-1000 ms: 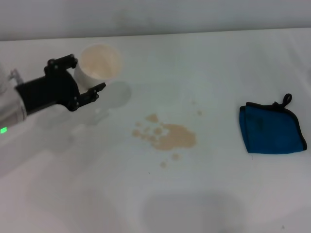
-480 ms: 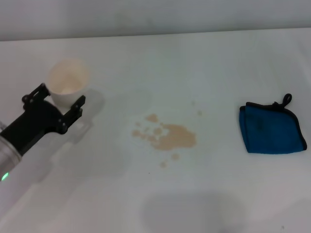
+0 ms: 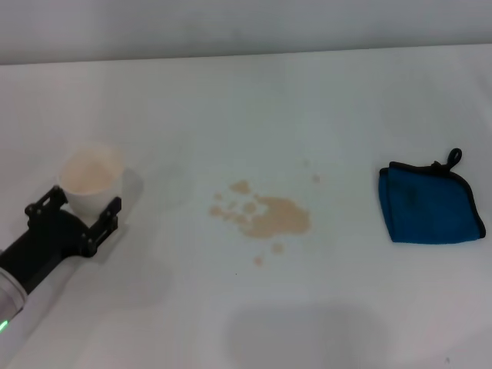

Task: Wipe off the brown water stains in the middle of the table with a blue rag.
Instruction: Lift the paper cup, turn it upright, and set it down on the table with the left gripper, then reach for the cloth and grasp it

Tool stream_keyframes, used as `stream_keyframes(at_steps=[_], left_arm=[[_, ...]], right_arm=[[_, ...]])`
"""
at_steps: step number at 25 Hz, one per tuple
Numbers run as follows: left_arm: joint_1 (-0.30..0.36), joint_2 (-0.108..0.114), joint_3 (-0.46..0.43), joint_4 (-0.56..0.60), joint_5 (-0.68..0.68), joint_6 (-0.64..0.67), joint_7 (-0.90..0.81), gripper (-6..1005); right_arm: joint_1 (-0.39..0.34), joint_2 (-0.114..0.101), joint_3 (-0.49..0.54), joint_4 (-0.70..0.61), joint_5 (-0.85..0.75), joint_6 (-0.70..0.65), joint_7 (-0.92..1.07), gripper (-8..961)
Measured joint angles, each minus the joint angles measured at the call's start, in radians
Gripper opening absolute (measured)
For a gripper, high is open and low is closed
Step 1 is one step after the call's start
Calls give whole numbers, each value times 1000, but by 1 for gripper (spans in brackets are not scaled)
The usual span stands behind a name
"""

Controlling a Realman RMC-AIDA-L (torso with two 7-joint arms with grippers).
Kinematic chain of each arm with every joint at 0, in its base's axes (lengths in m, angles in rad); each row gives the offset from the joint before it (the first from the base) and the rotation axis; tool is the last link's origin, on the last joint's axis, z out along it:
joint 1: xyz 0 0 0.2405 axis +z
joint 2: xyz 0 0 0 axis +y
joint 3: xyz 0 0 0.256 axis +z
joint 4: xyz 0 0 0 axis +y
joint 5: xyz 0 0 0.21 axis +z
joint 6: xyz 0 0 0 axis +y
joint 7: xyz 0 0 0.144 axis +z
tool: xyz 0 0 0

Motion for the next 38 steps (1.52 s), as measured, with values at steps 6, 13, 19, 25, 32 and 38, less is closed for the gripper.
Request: stream_keyframes(at_steps=[6, 13, 19, 25, 32, 38], left_arm=[[1, 0, 0, -14, 4, 63, -12, 643], [-3, 0, -1, -14, 5, 97, -17, 665], [13, 0, 0, -10, 2, 84, -17, 684], [17, 0, 1, -9, 1, 91, -16, 703], [22, 2, -6, -8, -2, 88, -14, 885], [56, 3, -7, -7, -4, 39, -4, 886]], right_arm=[[-15, 1, 3, 4, 11, 52, 6, 820], [-18, 1, 3, 7, 13, 82, 6, 818], [-18, 1, 3, 8, 14, 82, 7, 816], [-17, 1, 3, 9, 14, 81, 7, 814], [-13, 1, 3, 9, 12, 77, 5, 811], [-8, 1, 1, 9, 7, 62, 1, 809]])
